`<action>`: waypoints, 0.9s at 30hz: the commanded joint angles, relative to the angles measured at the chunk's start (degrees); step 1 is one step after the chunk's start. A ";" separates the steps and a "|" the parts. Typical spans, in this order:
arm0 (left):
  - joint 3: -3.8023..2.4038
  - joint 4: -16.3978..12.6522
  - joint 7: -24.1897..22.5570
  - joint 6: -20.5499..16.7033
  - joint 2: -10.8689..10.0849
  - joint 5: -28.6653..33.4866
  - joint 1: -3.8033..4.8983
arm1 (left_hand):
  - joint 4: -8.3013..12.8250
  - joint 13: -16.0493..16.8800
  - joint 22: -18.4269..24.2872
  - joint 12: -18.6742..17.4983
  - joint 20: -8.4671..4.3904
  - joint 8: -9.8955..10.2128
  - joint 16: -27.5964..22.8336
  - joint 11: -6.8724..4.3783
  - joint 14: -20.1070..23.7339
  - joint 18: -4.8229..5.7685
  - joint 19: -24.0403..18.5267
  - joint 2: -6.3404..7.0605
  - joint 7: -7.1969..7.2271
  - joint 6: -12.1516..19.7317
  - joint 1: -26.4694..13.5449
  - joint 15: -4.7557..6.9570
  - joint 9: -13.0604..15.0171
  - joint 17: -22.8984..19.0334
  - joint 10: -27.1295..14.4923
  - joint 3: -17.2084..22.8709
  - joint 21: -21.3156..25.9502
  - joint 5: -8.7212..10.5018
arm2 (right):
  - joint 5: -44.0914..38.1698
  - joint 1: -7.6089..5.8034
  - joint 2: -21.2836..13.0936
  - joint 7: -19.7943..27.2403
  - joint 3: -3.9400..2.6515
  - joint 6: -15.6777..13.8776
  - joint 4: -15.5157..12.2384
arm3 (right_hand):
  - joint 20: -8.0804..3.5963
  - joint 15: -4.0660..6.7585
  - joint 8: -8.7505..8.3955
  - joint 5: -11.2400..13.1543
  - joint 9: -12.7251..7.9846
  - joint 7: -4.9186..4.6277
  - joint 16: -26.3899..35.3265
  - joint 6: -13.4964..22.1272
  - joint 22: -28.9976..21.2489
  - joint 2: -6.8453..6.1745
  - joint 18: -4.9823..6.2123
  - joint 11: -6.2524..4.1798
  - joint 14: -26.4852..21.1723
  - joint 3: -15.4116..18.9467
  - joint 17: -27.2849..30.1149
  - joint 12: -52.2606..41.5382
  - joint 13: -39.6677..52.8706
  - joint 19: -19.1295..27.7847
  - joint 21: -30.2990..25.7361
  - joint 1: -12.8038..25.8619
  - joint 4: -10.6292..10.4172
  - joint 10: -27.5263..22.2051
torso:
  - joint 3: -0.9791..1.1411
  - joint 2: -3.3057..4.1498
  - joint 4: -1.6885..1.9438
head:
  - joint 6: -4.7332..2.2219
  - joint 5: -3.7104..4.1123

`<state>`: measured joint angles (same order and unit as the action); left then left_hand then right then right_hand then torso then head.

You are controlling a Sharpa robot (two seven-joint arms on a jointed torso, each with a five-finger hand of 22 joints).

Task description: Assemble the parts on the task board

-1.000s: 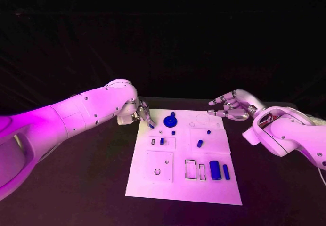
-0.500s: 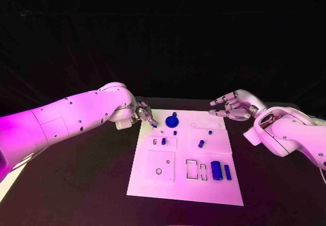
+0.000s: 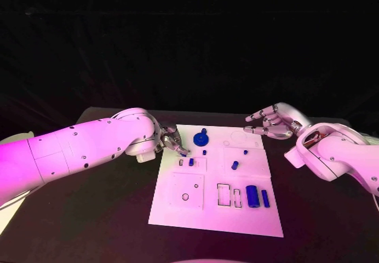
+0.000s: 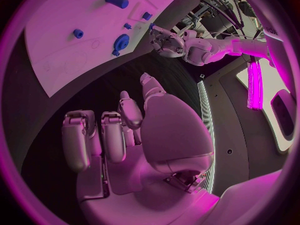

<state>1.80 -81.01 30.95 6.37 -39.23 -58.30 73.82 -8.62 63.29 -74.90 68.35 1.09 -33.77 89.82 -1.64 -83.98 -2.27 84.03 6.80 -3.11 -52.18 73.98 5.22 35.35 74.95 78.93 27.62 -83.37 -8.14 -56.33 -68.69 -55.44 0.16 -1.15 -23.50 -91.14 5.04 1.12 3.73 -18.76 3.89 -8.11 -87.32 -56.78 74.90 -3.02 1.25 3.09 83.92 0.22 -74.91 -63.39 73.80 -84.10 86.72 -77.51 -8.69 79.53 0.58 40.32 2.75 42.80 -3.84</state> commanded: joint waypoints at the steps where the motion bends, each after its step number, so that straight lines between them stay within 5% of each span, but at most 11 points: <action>1: 0.08 -0.78 1.54 -0.49 -0.23 -0.76 -0.64 | 7.22 0.01 -7.79 0.35 -0.04 -0.39 0.18 -0.09 -6.02 0.35 3.42 -0.13 0.47 -1.00 -0.07 -0.28 0.07 15.05 0.48 7.75 -0.32 -0.35 | -0.46 0.08 0.02 0.49 0.00 0.69 -0.03 | -0.16 0.09 0.13 -0.17 0.05 0.05 0.38 -0.45 8.66 0.31 0.30 -0.11 4.88 0.36 -10.10 -0.02 -0.06 -2.37 -0.36 0.42 -0.10 -0.41 | 0.01 0.05 -0.14 | 0.08 -0.02; 9: 0.18 -1.76 2.45 0.19 -0.72 -1.14 -1.68 | 7.26 0.09 -7.78 0.42 -0.04 -0.40 0.18 -0.10 -6.02 0.35 3.41 -0.08 0.49 -1.04 -0.11 -0.27 0.07 15.05 0.54 7.86 -0.31 -0.35 | -0.46 0.18 -0.05 0.51 0.00 0.69 -0.03 | -0.17 0.09 0.13 -0.20 0.05 0.05 0.39 -0.45 8.66 0.32 0.30 -0.11 4.88 0.40 -10.10 -0.03 -0.07 -2.37 -0.36 0.44 -0.14 -0.40 | 0.02 0.10 -0.17 | 0.32 0.10; 27: 0.16 -1.51 4.25 1.84 -0.99 -2.39 -1.87 | 7.63 0.08 -8.07 0.42 -0.08 -0.52 0.18 -0.17 -6.02 0.42 3.53 0.51 0.55 -1.35 -0.53 -0.21 0.05 15.05 0.71 8.82 -0.54 -0.72 | -0.47 0.26 -0.09 0.51 0.00 0.73 0.04 | -0.17 0.09 0.13 -0.20 0.05 0.05 0.39 -0.45 8.66 0.32 0.30 -0.11 4.88 0.40 -10.10 -0.03 -0.07 -2.37 -0.36 0.44 -0.14 -0.40 | 0.05 0.04 -0.12 | 0.78 0.09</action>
<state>1.94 -82.58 34.31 7.04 -40.20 -59.87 72.00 -7.92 63.32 -74.90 68.57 1.10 -33.90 89.82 -1.84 -83.98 -2.27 84.03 7.23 -3.16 -52.63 73.55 5.22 35.36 74.93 79.14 29.08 -83.65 -8.59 -56.33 -68.48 -55.54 0.20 -1.15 -23.46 -91.09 5.04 1.12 3.73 -18.76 3.89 -8.11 -87.32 -56.78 74.94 -3.02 1.24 3.09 83.93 0.38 -74.94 -63.39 73.80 -84.10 86.72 -77.52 -8.85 79.53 0.64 40.39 2.58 43.57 -3.72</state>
